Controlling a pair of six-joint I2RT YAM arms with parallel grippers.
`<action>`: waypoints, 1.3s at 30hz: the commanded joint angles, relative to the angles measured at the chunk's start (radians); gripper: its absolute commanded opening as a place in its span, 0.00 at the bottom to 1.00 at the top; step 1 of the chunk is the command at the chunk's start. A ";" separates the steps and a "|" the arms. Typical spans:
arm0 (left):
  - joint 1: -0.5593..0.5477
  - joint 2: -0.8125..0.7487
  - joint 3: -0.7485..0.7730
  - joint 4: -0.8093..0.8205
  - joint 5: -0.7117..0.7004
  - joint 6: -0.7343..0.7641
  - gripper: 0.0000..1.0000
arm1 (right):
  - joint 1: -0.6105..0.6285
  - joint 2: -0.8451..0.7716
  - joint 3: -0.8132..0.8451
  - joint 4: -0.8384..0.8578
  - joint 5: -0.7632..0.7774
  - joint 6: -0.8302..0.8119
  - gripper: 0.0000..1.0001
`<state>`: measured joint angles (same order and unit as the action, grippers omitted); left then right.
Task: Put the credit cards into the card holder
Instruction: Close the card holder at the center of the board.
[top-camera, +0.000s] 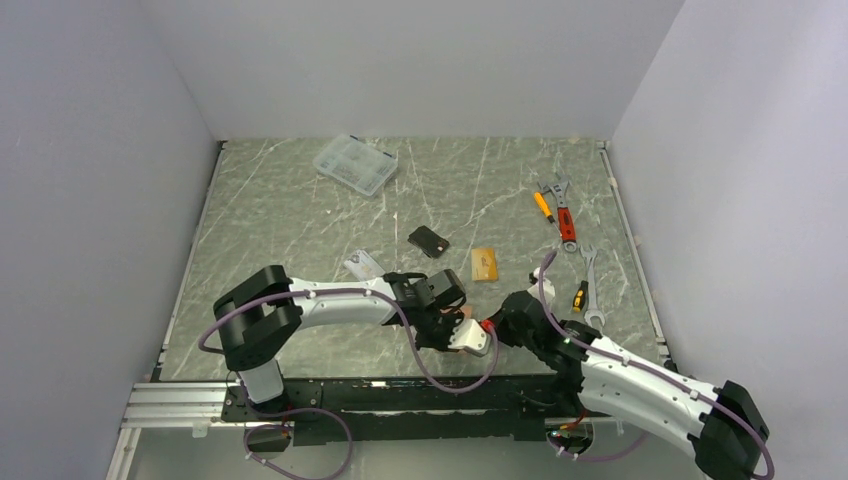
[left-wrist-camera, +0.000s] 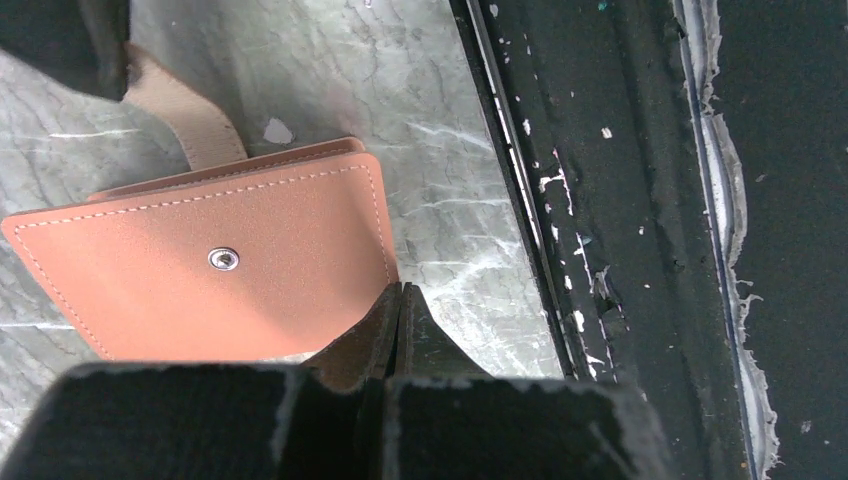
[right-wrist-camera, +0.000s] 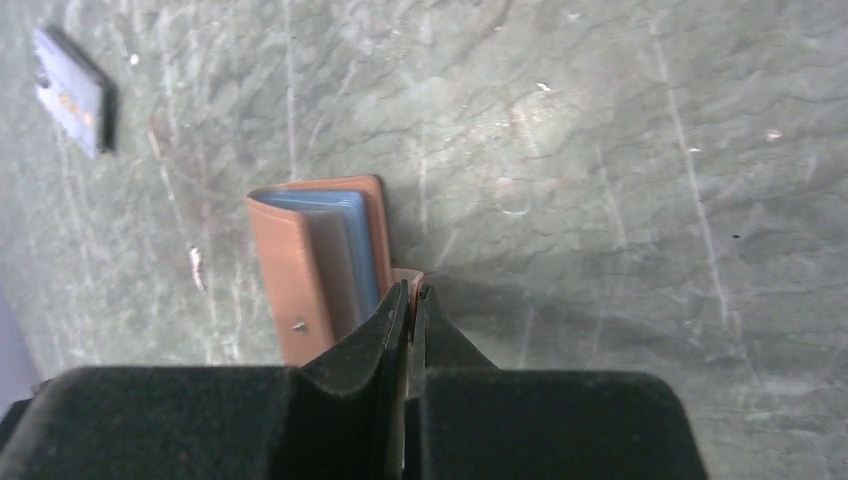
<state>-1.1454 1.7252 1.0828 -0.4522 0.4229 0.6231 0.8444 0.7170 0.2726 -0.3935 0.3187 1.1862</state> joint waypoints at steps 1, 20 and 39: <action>-0.019 0.005 -0.034 0.056 -0.037 0.042 0.00 | -0.016 -0.034 0.050 0.055 -0.073 -0.028 0.00; -0.060 -0.066 -0.101 0.040 -0.076 0.102 0.00 | -0.023 0.187 0.181 0.034 -0.215 -0.139 0.00; 0.097 -0.247 -0.078 -0.023 0.038 0.186 0.00 | -0.025 0.136 0.129 0.002 -0.168 -0.087 0.09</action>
<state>-1.0611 1.4876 1.0409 -0.6907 0.4686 0.8566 0.8196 0.8894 0.4072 -0.3962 0.1333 1.0790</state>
